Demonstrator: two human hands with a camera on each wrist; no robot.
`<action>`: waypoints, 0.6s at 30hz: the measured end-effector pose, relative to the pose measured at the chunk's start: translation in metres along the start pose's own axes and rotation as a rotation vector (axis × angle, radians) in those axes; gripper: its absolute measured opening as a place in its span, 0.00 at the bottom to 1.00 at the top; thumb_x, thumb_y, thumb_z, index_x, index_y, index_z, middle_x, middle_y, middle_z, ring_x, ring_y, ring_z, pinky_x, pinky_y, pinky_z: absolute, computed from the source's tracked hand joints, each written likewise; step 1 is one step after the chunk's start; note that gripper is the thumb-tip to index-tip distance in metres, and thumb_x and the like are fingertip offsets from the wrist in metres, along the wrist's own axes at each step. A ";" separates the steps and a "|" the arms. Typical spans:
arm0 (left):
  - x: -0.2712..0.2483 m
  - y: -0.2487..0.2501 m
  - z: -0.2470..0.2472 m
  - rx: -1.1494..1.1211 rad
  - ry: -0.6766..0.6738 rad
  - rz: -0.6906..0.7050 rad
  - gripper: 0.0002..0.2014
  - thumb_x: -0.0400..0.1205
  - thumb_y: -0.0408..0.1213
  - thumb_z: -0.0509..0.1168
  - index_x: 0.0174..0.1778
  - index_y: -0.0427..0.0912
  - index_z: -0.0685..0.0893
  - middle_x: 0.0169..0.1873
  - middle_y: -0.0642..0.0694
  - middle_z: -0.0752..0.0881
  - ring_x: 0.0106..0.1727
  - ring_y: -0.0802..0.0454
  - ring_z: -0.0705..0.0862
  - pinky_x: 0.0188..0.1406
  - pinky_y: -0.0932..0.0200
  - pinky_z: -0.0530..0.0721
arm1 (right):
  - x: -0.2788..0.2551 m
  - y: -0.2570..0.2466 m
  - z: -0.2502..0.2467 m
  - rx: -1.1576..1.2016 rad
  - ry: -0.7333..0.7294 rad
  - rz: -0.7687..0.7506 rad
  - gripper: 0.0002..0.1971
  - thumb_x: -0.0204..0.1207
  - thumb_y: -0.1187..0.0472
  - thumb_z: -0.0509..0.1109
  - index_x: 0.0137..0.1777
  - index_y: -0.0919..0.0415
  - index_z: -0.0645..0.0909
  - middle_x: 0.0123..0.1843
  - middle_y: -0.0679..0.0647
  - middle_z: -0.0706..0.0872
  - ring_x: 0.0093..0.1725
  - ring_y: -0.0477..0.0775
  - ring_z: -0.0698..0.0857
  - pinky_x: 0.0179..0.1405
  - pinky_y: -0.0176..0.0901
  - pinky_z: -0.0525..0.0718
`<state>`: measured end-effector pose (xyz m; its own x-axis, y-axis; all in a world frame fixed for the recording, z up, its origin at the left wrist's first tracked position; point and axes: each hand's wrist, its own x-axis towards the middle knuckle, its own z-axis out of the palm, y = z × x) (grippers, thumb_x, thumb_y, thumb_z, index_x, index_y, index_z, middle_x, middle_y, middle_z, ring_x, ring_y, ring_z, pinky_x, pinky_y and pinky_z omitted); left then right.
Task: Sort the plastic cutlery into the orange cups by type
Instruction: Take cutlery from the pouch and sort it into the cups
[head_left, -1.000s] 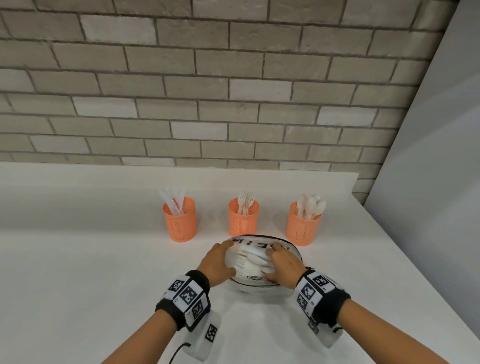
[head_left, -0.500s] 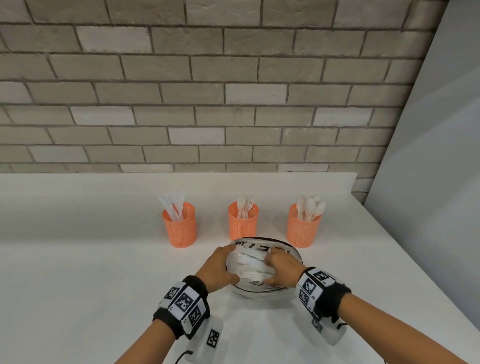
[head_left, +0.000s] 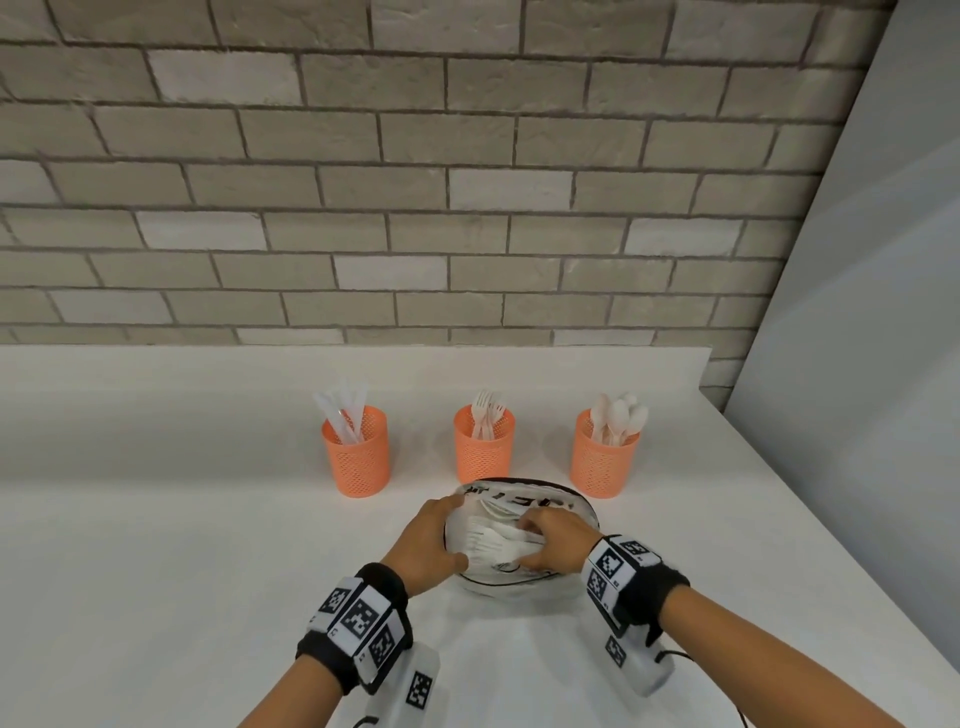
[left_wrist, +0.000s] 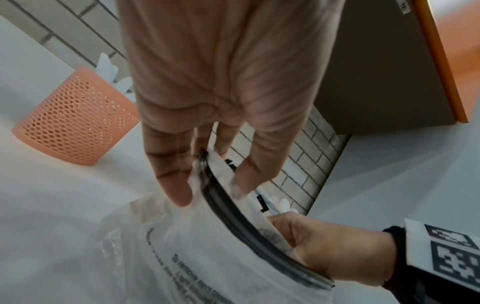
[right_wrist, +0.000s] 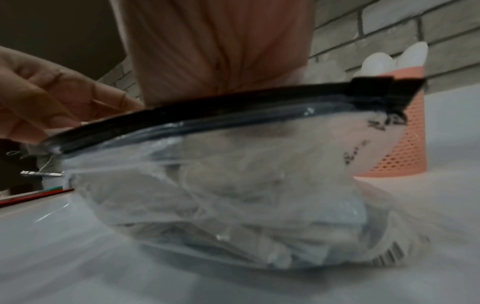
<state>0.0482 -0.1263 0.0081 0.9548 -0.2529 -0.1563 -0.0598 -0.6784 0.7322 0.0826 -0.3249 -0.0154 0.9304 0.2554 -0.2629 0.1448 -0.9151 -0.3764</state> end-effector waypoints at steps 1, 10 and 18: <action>0.000 -0.001 -0.001 -0.007 0.007 -0.005 0.38 0.75 0.29 0.68 0.80 0.40 0.59 0.74 0.42 0.66 0.69 0.42 0.74 0.70 0.55 0.75 | 0.001 0.000 0.000 0.037 0.005 0.005 0.27 0.72 0.51 0.74 0.68 0.61 0.75 0.68 0.56 0.80 0.67 0.55 0.78 0.63 0.39 0.74; 0.002 0.000 -0.003 0.008 0.012 -0.017 0.37 0.75 0.28 0.66 0.80 0.40 0.59 0.73 0.42 0.67 0.69 0.43 0.73 0.68 0.58 0.75 | 0.006 -0.007 -0.006 -0.019 -0.099 0.000 0.16 0.70 0.53 0.75 0.54 0.60 0.81 0.53 0.55 0.85 0.52 0.53 0.82 0.46 0.40 0.77; -0.002 -0.008 -0.007 -0.059 0.071 -0.019 0.34 0.75 0.26 0.65 0.78 0.40 0.64 0.71 0.41 0.69 0.67 0.40 0.76 0.66 0.56 0.76 | 0.002 -0.005 -0.001 0.070 -0.046 -0.055 0.24 0.72 0.54 0.73 0.66 0.63 0.78 0.59 0.58 0.85 0.59 0.56 0.82 0.47 0.36 0.69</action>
<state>0.0491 -0.1153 0.0073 0.9739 -0.1896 -0.1247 -0.0263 -0.6404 0.7676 0.0845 -0.3201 -0.0127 0.9051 0.3198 -0.2803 0.1696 -0.8759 -0.4517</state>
